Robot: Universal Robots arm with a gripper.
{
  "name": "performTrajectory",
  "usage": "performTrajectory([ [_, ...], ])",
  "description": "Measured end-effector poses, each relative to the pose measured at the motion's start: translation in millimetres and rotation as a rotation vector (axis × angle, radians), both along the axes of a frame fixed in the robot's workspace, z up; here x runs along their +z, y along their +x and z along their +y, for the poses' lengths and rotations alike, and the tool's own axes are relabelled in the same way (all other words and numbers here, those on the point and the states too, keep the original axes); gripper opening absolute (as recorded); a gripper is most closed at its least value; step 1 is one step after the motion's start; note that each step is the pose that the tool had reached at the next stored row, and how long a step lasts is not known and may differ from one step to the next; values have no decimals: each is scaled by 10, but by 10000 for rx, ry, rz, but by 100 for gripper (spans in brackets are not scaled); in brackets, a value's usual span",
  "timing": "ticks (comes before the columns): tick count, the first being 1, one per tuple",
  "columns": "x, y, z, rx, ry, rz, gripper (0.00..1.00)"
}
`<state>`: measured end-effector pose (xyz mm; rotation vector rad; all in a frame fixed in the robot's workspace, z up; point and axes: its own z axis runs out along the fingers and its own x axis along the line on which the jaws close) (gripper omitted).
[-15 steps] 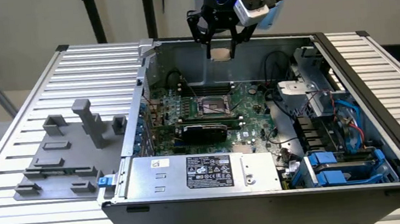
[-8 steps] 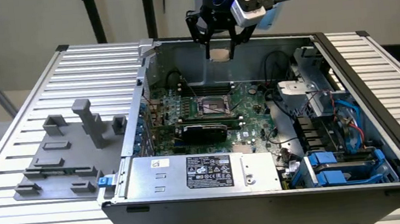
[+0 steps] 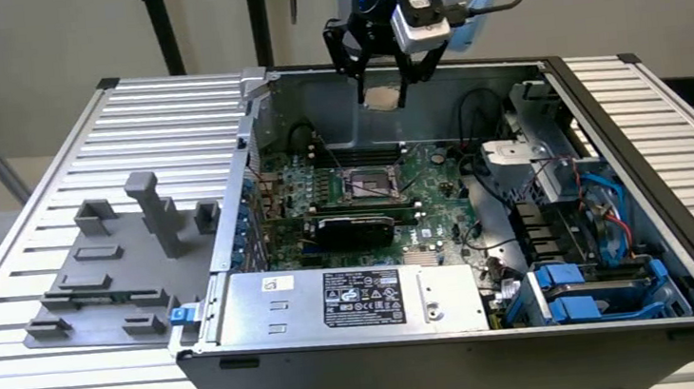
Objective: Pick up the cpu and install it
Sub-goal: 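Place the cpu into insertion slot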
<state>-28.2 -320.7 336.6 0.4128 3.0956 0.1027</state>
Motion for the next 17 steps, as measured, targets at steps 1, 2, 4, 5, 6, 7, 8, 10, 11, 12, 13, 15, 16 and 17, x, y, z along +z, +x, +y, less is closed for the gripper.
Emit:
performTrajectory([
  [1, -7, 0, 0, -181, 1, 0, 55],
  [2, -15, 0, 0, -360, 1, -1, 55],
  [4, -32, 0, 0, -731, -1, 0, 55],
  [5, -40, 0, 0, -910, 0, -1, 55],
  [6, -49, 0, 0, -1091, 0, 0, 55],
  [7, -58, 0, 0, -1276, 1, -1, 55],
  [8, -67, 0, 0, -1456, 1, -1, 55],
  [10, -83, 0, 0, -1816, -1, 0, 55],
  [11, -93, 0, 0, -1995, 0, -1, 55],
  [12, -101, 0, 0, -2175, 0, 0, 55],
  [13, -111, 0, 0, -2366, 1, 0, 55],
  [15, -128, 0, 0, -2731, 0, 0, 55],
  [16, -137, 0, 0, -2910, 0, 0, 55],
  [17, -146, 0, 0, -3091, 1, -1, 55],
])
